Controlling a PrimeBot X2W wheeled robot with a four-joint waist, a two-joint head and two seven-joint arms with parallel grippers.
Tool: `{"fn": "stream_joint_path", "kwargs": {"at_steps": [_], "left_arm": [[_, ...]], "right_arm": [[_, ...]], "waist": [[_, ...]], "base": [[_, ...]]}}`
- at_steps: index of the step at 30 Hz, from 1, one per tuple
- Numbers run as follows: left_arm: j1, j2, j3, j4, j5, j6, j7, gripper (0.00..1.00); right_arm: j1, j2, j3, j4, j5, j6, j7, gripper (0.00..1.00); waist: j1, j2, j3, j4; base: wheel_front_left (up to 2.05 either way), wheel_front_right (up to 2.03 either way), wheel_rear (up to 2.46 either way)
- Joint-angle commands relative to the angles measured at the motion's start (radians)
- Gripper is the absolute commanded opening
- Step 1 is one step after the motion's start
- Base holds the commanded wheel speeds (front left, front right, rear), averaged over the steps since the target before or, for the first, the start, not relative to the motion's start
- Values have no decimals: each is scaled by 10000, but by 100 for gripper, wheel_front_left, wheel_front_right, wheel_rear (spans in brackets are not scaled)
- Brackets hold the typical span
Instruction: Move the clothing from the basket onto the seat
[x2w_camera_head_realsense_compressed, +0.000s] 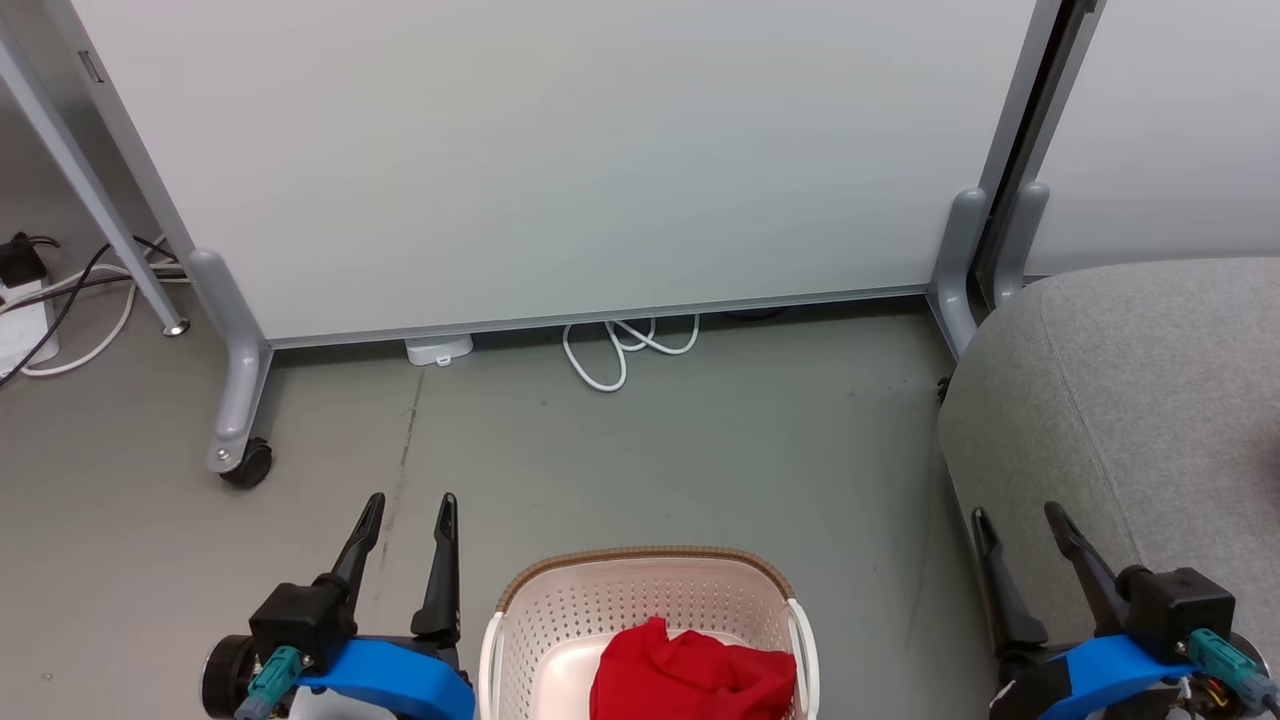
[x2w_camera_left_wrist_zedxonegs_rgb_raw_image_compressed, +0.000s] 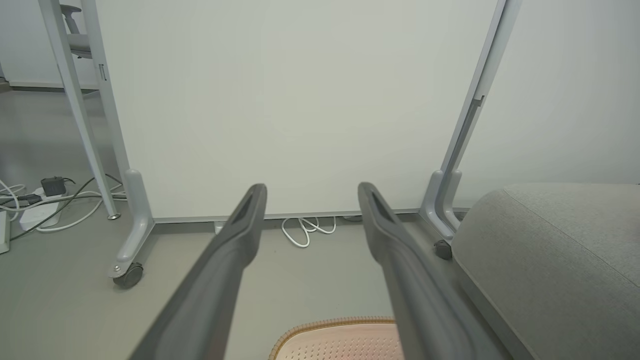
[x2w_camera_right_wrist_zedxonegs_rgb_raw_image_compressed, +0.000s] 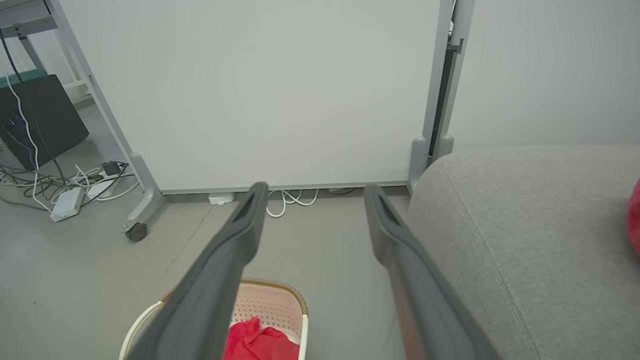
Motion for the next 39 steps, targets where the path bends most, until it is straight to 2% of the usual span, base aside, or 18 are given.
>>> {"fn": "stream_joint_path", "kwargs": {"at_steps": [1,8,13,24,32,39], "left_arm": [[85,-11,4,-12,24,-21,-27,100],[20,-47,-77,18,19,-21,-27,100],[-341,-61,-178,-58,16,-21,-27,100],[-1814,-98,-626,65,-39,-21,-25,100],[-3089,8,-1064,847,-50,-21,-27,100],[-4078,169,-1675,1795,4,-21,-27,100]], "right_arm": [[-169,19,18,39,55,1,-75,100],[-325,19,220,11,82,1,-79,100],[-614,17,278,-158,-21,1,-74,100],[-2126,-36,479,-881,-423,1,74,100],[-3402,-302,801,-1165,-503,1,8,100],[-4055,-231,903,-1414,-509,1,-198,100]], "waist": [[1,0,14,-22],[1,0,257,-141],[1,0,985,-218],[1,0,3726,-541],[1,0,5519,-1255],[1,0,6910,-2018]], "base": [[0,0,0],[0,0,0],[0,0,0],[0,0,0],[0,0,0],[0,0,0]]}}
